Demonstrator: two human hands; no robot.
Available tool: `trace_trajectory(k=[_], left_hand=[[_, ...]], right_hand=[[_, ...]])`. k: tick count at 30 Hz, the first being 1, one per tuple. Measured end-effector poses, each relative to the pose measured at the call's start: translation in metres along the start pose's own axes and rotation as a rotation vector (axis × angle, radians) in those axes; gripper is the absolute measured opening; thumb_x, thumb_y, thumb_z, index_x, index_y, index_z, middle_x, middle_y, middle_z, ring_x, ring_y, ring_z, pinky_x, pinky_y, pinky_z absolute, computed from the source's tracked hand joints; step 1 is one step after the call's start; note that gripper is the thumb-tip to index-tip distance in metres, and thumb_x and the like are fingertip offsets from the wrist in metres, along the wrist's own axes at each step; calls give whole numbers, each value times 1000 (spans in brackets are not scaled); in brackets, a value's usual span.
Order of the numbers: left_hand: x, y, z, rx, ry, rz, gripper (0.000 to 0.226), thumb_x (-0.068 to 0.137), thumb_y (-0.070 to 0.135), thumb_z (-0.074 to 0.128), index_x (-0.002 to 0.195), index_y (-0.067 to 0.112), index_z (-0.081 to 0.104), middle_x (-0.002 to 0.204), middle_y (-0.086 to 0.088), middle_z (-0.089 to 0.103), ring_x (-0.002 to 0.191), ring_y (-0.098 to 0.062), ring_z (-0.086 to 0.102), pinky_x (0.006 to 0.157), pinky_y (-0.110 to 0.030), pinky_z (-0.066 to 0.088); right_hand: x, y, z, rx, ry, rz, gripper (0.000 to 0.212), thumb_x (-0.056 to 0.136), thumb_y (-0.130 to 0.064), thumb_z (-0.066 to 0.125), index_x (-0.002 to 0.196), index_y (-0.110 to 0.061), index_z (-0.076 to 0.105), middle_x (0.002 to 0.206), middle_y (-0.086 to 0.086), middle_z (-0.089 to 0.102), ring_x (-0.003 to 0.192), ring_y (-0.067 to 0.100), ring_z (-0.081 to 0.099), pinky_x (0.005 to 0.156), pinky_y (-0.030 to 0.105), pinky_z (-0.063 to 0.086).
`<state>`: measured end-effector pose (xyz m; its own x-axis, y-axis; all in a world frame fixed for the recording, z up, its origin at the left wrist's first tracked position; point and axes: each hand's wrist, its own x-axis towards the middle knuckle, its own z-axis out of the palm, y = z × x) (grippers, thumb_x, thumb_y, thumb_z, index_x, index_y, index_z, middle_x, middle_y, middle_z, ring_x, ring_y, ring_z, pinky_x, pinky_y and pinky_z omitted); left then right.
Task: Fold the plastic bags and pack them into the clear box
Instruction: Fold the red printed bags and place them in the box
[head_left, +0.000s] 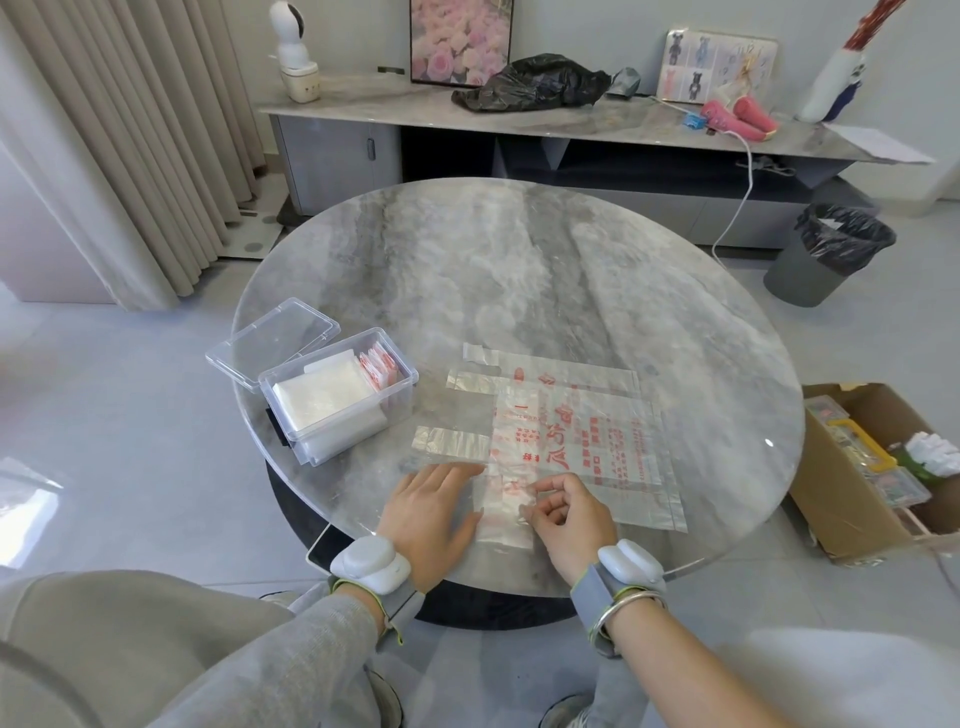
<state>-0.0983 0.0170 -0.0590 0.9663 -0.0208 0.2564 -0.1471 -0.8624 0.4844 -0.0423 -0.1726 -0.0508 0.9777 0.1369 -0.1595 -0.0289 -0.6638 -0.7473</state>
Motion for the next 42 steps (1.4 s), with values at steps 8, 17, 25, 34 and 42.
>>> trace_trajectory(k=[8,17,25,34,42], left_hand=[[-8,-5,15,222,-28,218,52,93,41,38,139,21,53,132,-7,61,133,-20,47,113,-37,34],[-4,-4,15,242,-80,258,54,91,36,42,142,18,48,127,-2,65,135,-22,44,112,-42,32],[-1,0,14,84,-118,223,65,95,31,48,153,14,24,141,-2,54,133,-15,44,118,-22,14],[0,2,7,-47,-41,247,45,92,23,51,136,16,49,140,1,48,124,-16,50,106,-31,40],[-5,-4,9,17,-87,354,32,87,26,53,118,19,61,126,5,58,109,-15,59,97,-28,43]], right_hand=[[-4,4,2,31,7,-31,21,83,-19,71,96,-29,58,73,-12,63,62,2,53,60,15,44],[-13,3,1,102,71,-102,25,83,-12,69,91,-31,57,75,-11,63,68,5,55,64,23,48],[-18,-1,4,34,100,-139,26,85,-17,68,87,-38,53,76,-13,61,69,4,55,59,16,43],[-15,-1,7,-23,66,-69,17,87,-19,65,93,-32,55,76,-14,60,58,4,49,60,25,46],[-13,-2,6,-9,88,-40,16,87,-18,64,95,-29,56,76,-14,60,59,3,50,61,25,46]])
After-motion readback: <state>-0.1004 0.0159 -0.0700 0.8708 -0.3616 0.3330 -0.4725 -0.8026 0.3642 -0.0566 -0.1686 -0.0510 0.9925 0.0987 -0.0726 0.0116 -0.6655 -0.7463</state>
